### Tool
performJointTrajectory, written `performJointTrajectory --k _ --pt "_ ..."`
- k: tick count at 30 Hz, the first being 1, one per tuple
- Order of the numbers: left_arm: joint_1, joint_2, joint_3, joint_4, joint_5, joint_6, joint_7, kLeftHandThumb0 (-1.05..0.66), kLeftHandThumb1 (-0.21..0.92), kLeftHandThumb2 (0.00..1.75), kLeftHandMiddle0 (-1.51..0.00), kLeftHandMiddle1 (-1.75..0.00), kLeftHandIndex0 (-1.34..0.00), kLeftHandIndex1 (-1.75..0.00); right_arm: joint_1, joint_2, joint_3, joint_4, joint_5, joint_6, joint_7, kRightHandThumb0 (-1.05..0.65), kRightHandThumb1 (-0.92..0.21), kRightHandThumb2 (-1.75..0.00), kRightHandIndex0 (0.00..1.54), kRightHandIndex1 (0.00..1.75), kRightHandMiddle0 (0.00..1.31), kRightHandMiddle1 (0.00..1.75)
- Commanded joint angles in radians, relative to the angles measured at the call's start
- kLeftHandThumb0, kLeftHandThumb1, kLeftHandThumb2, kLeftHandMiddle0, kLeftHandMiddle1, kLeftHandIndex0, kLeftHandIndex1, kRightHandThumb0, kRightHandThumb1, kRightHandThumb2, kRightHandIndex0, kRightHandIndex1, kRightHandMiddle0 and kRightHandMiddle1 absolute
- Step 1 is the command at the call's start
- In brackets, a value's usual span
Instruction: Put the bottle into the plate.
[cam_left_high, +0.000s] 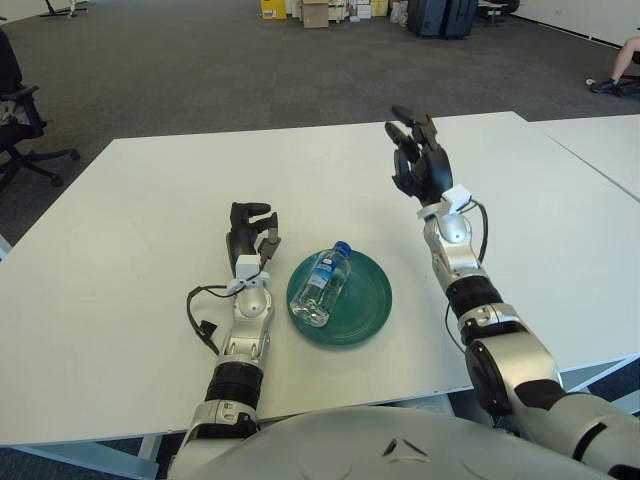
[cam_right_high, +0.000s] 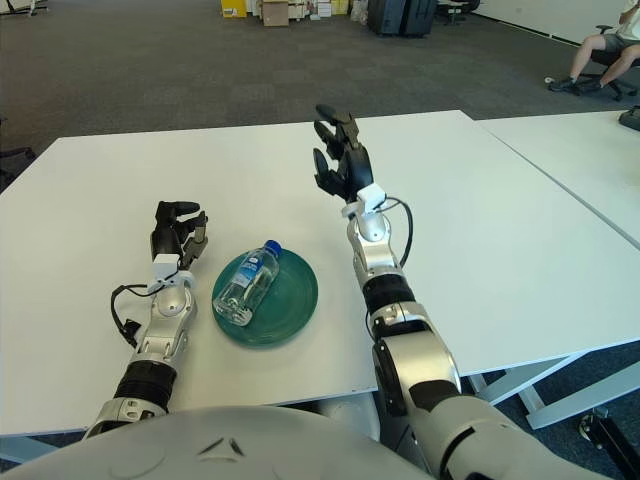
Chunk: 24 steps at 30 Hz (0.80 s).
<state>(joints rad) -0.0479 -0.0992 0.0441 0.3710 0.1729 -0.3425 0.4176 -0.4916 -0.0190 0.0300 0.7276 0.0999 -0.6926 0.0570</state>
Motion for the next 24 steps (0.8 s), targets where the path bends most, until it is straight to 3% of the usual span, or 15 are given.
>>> performJointTrajectory --k 1,9,24 --pt "0.001 0.003 -0.001 -0.025 0.002 0.016 -0.007 -0.35 0.92 0.43 -0.60 -0.91 -0.29 -1.64 0.019 0.023 -0.025 -0.017 0.011 -0.001 -0.002 -0.62 -0.92 -0.61 0.39 0.34 0.00 0.96" --pt "0.007 0.002 -0.002 -0.040 0.000 0.030 -0.010 -0.35 0.92 0.43 -0.60 -0.91 -0.29 -1.64 0.070 0.061 -0.047 -0.015 0.002 -0.001 -0.009 -0.57 -0.92 -0.60 0.33 0.58 0.00 1.03" --pt "0.007 0.002 -0.001 -0.041 -0.009 0.025 -0.020 -0.35 0.92 0.43 -0.60 -0.91 -0.30 -1.64 0.118 0.055 -0.089 0.053 0.021 0.002 0.060 -0.54 -0.92 -0.61 0.31 0.64 0.00 1.08"
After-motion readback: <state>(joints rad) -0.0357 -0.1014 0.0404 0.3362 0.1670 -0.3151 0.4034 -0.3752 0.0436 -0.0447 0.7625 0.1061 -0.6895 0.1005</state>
